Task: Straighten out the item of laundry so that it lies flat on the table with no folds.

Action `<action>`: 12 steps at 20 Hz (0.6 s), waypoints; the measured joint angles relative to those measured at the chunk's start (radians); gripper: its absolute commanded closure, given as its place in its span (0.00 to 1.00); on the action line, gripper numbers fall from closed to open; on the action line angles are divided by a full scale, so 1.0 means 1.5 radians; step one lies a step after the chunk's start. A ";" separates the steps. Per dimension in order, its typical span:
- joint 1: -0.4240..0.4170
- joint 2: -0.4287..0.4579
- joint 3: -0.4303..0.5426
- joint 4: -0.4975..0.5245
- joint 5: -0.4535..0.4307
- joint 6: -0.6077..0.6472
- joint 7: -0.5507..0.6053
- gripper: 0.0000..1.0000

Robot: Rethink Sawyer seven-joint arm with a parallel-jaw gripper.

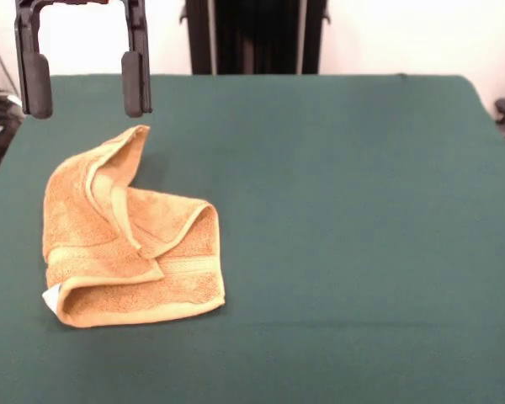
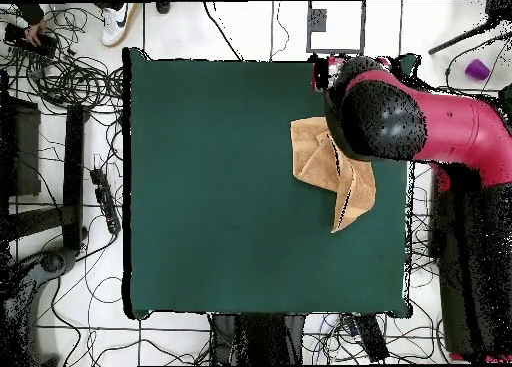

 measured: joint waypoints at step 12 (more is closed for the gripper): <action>-0.005 -0.026 -0.053 0.021 0.086 0.041 0.000 0.00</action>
